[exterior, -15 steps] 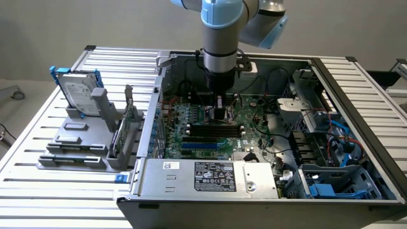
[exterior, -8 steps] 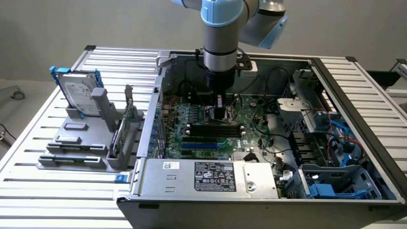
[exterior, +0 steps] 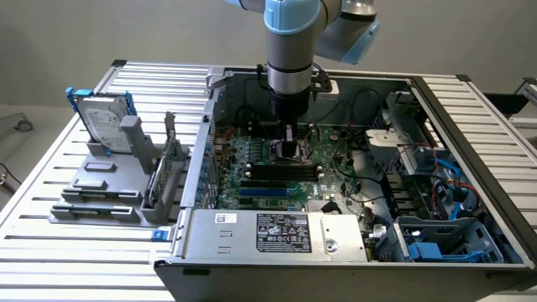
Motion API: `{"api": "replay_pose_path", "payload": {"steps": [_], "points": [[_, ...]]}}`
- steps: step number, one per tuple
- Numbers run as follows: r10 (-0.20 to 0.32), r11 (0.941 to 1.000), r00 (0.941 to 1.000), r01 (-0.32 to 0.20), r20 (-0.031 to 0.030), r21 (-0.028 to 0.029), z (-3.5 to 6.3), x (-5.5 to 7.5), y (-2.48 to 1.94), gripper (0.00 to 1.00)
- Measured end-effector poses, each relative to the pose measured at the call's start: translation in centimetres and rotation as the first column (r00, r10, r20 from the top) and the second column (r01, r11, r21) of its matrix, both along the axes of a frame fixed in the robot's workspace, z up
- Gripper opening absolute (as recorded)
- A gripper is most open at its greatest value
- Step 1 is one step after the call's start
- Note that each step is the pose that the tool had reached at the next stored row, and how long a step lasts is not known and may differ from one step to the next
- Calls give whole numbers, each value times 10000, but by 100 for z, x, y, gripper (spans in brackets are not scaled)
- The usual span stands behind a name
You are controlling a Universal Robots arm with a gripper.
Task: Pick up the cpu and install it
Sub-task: 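Place the cpu into insertion slot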
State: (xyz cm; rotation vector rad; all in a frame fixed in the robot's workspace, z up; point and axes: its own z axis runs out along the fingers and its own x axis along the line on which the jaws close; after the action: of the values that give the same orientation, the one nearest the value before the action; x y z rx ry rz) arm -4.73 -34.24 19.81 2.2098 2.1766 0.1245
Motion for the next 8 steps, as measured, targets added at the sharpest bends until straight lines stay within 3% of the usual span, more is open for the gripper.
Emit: {"api": "replay_pose_path", "payload": {"steps": [8], "points": [[67, 10000, 10000, -67, -1, -28, 0, -9, -5, 62]]}}
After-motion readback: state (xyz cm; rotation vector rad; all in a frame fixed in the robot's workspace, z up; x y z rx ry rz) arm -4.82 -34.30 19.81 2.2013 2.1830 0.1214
